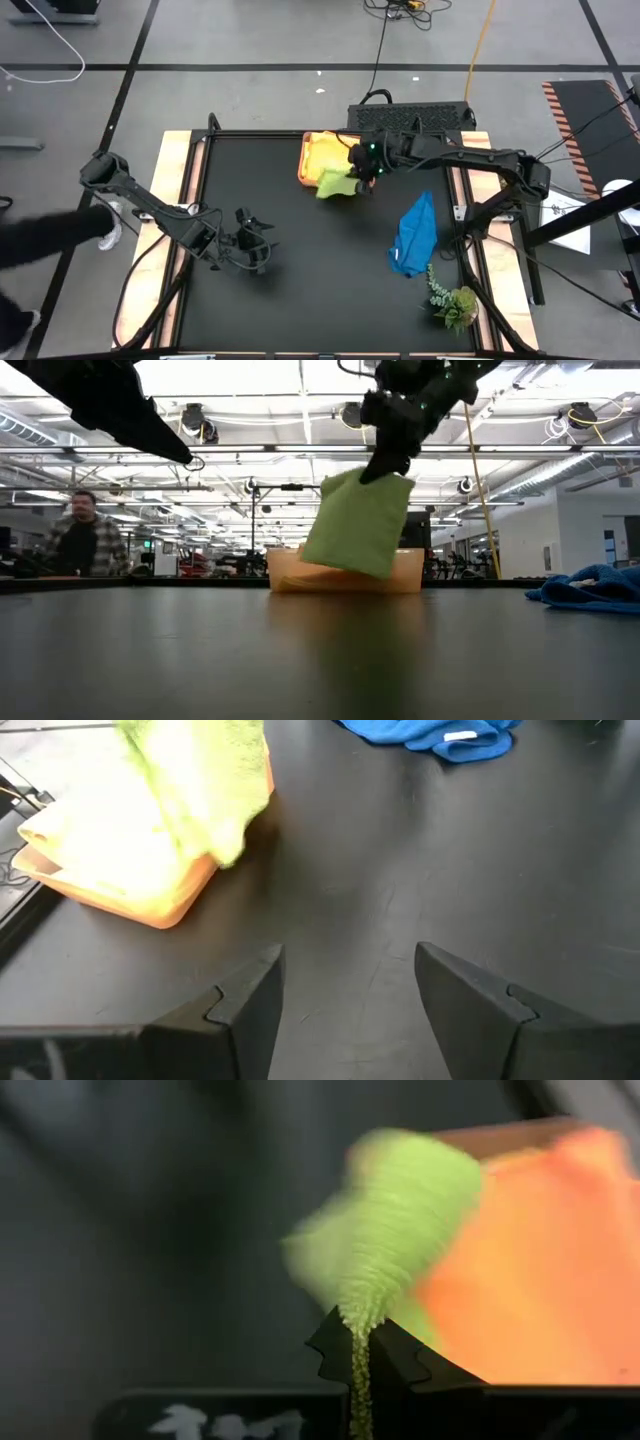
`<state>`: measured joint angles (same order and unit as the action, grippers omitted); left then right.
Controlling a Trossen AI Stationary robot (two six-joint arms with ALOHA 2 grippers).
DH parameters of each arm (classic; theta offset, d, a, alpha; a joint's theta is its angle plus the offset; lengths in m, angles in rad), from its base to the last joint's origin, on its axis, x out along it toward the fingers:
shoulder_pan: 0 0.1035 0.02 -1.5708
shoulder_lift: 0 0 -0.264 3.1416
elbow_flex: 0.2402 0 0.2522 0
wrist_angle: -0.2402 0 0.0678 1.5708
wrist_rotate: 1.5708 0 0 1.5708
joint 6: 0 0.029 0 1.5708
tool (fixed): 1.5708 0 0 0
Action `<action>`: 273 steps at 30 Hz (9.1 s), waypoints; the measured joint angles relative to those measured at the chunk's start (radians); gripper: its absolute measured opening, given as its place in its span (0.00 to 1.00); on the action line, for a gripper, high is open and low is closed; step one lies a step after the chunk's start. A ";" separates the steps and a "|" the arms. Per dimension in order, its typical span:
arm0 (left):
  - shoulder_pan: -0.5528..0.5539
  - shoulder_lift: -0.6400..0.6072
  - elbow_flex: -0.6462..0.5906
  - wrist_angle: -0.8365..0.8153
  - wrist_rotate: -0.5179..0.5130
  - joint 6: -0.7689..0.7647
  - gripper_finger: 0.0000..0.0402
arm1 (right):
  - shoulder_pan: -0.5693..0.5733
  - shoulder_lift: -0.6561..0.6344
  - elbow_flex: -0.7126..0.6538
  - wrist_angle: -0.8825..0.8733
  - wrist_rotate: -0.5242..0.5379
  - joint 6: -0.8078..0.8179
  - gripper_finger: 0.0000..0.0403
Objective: Fold microfiber towels
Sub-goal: Put the green towel in the orange bin, then fold the blue towel
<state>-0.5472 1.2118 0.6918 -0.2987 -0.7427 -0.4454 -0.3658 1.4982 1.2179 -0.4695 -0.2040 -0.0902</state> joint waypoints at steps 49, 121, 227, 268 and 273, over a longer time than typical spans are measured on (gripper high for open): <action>0.121 0.001 -0.001 -0.012 0.028 0.018 0.56 | -0.134 0.113 0.000 0.172 0.409 -0.477 0.46; 0.095 0.138 -0.001 0.415 0.019 0.112 0.56 | 0.123 -0.299 -0.392 0.729 0.120 -0.115 0.32; 0.185 0.596 -0.001 0.893 0.253 0.317 0.56 | 0.429 -0.237 -0.487 0.496 -0.063 0.067 0.00; 0.054 0.213 0.000 0.649 0.166 0.530 0.00 | 0.428 -0.257 -0.486 0.546 -0.088 0.035 0.05; -0.050 0.040 0.016 0.551 0.052 0.565 0.00 | 0.428 -0.267 -0.485 0.582 -0.101 0.028 0.13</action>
<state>-0.5974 1.2522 0.7077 0.2523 -0.6909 0.1192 0.0620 1.2309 0.7326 0.1121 -0.3052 -0.0620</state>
